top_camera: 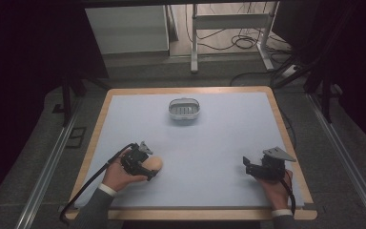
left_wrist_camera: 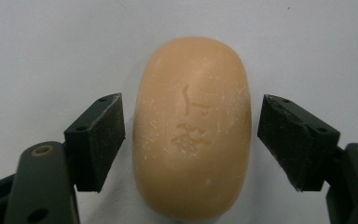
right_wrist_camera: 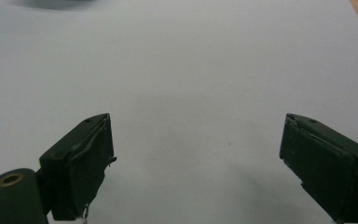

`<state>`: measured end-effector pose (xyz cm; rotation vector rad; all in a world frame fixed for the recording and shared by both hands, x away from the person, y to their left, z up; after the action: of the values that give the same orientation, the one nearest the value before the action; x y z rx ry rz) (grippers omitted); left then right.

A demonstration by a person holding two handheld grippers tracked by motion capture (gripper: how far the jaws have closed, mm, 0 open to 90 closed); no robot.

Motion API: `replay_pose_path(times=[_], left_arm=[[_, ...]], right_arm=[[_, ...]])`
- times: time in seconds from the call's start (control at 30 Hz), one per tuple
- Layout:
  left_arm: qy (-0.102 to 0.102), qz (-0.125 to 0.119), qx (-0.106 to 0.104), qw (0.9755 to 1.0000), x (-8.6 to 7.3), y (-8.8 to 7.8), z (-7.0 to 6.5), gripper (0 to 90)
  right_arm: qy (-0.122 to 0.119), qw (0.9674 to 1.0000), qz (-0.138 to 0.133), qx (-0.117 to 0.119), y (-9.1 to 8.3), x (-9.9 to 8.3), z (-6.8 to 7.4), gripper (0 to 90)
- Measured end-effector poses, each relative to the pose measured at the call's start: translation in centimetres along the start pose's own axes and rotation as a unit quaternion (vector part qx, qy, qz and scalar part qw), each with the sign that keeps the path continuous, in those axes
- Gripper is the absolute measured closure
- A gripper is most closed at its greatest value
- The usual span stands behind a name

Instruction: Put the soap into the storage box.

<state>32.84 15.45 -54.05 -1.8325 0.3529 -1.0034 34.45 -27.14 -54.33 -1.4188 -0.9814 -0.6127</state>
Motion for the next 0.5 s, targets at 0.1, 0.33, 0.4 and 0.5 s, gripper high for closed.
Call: replay_pose_path(times=[0.1, 0.33, 0.4, 0.5], left_arm=[[-0.002, 0.005, -0.001, 1.0000, 0.00, 0.30, 0.16, 25.9], [0.000, 0.010, 0.000, 0.9999, -0.02, 0.62, 0.18, 32.1], [0.000, 0.011, -0.001, 0.9999, -0.01, 0.60, 0.20, 32.6], [0.002, 0.011, -0.002, 0.9999, -0.01, 0.57, 0.20, 32.9]], right_arm=[[-0.001, 1.0000, 0.000, -0.001, 0.01, 0.00, 0.03, 9.7], [0.000, 1.0000, 0.001, 0.000, 0.01, 0.00, 0.00, 9.7], [-0.001, 1.0000, 0.001, -0.001, 0.01, 0.00, 0.02, 9.7], [-0.003, 1.0000, 0.001, -0.001, 0.02, 0.00, 0.03, 9.8]])
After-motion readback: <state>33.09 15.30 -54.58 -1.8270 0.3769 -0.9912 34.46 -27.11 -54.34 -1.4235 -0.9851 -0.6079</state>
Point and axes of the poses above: each handheld gripper's, and its own axes: y roughly forward along the jaws, x roughly out of its top, z roughly to its left, the point moved 3 cm from there along y, roughly forward along the jaws, and after that the axes turned 11 degrees about -x, right-handed, at the moved point
